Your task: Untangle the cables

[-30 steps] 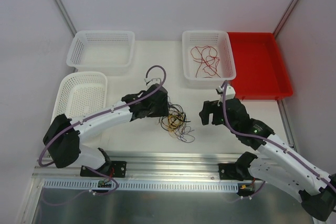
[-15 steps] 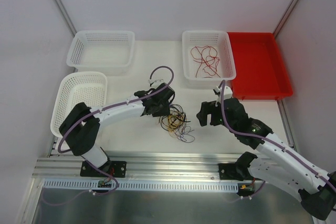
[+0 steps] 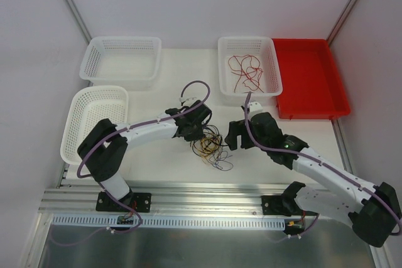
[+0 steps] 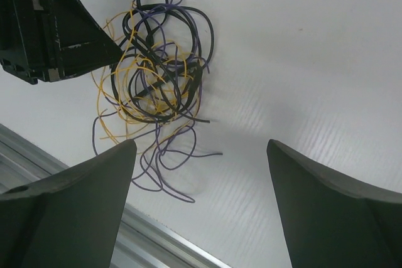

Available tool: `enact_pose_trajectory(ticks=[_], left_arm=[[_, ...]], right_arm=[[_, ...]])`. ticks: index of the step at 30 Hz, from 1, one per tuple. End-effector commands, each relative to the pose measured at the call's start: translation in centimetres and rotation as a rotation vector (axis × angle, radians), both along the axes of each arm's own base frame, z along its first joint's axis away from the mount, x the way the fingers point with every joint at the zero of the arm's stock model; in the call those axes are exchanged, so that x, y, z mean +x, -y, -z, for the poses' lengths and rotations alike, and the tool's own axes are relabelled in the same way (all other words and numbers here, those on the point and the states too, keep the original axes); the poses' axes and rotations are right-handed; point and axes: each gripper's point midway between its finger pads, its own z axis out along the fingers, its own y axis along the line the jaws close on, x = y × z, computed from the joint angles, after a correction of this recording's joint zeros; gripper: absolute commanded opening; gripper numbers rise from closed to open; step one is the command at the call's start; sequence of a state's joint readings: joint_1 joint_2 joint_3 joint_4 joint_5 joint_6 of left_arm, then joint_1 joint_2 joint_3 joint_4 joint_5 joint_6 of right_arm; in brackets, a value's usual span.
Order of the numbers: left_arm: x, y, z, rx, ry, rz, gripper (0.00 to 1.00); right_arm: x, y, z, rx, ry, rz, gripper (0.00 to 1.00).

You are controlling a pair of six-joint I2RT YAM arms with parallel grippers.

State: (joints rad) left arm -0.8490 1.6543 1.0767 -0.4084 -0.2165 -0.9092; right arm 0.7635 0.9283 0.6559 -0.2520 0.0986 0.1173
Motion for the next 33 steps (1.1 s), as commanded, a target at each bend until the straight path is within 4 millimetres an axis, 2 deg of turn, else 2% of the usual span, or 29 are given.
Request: enact_pose_trajectory(ticks=[1,3,4,6,7,9,10,11,12,14,15,20,21,22,24,26,27,28,30,31,33], left_arm=[[0.0,-0.1,-0.7,-0.025,-0.002,-0.011,0.01],[-0.2,-0.2,-1.1,-0.028,0.004,0.000,0.00],[-0.2,-0.2,-1.8,-0.043,0.018,0.004,0.00],[-0.4,-0.4,-2.3,-0.052,0.028,0.016,0.00],[-0.5,-0.5,-3.3,-0.068,0.050,0.027,0.00],[-0.8,-0.9,-4.0,-0.072,0.069,0.044,0.00],[-0.7,-1.0,-5.0,-0.082,0.097,0.061,0.00],[-0.7,-1.1,-5.4,-0.086,0.110,0.070,0.00],[-0.8,-1.2,-6.0,-0.093,0.122,0.077,0.00],[-0.8,-1.4,-7.5,-0.112,0.160,0.098,0.00],[-0.7,-1.4,-8.2,-0.117,0.176,0.106,0.00],[-0.5,-2.3,-13.4,-0.125,0.296,0.166,0.00],[-0.4,-2.5,-14.3,-0.120,0.315,0.172,0.00],[0.0,-2.8,-16.5,-0.123,0.368,0.175,0.00],[0.0,-3.7,-17.9,-0.103,0.389,0.183,0.00],[0.6,-4.8,-21.0,-0.109,0.455,0.180,0.00],[0.5,-5.4,-21.6,-0.097,0.458,0.182,0.00],[1.2,-6.4,-23.9,-0.107,0.507,0.164,0.00],[1.3,-7.8,-25.7,-0.105,0.533,0.152,0.00],[1.8,-8.9,-27.9,-0.109,0.582,0.132,0.00],[2.0,-10.5,-29.5,-0.088,0.612,0.107,0.00]], right_arm=[[0.7,-2.7,0.2,0.072,-0.026,-0.047,0.89],[1.3,-3.7,0.6,0.087,-0.034,-0.051,0.89],[1.1,-4.5,1.8,0.087,-0.079,-0.070,0.89],[1.7,-5.4,1.9,0.108,-0.076,-0.077,0.89],[1.8,-5.8,2.3,0.106,-0.094,-0.084,0.89],[2.6,-6.8,3.3,0.103,-0.114,-0.087,0.89],[2.9,-7.4,3.1,0.111,-0.118,-0.095,0.89],[3.2,-7.7,4.3,0.099,-0.150,-0.085,0.89],[3.4,-8.0,4.5,0.099,-0.157,-0.081,0.88],[3.9,-8.4,5.1,0.099,-0.171,-0.063,0.87],[4.1,-8.4,6.1,0.086,-0.196,-0.047,0.85],[4.4,-8.8,8.2,0.069,-0.250,-0.020,0.77],[4.4,-8.7,8.6,0.060,-0.257,-0.010,0.74],[4.5,-8.3,9.1,0.041,-0.260,0.008,0.71],[4.3,-7.5,9.8,0.008,-0.274,0.033,0.61],[4.6,-5.8,10.5,-0.036,-0.284,0.090,0.53],[4.7,-4.9,10.9,-0.049,-0.290,0.117,0.45],[4.5,-3.7,11.2,-0.077,-0.302,0.148,0.42],[4.8,-1.8,11.4,-0.096,-0.307,0.203,0.32],[4.4,-0.5,12.1,-0.124,-0.325,0.228,0.30],[4.7,1.3,11.8,-0.126,-0.325,0.272,0.28]])
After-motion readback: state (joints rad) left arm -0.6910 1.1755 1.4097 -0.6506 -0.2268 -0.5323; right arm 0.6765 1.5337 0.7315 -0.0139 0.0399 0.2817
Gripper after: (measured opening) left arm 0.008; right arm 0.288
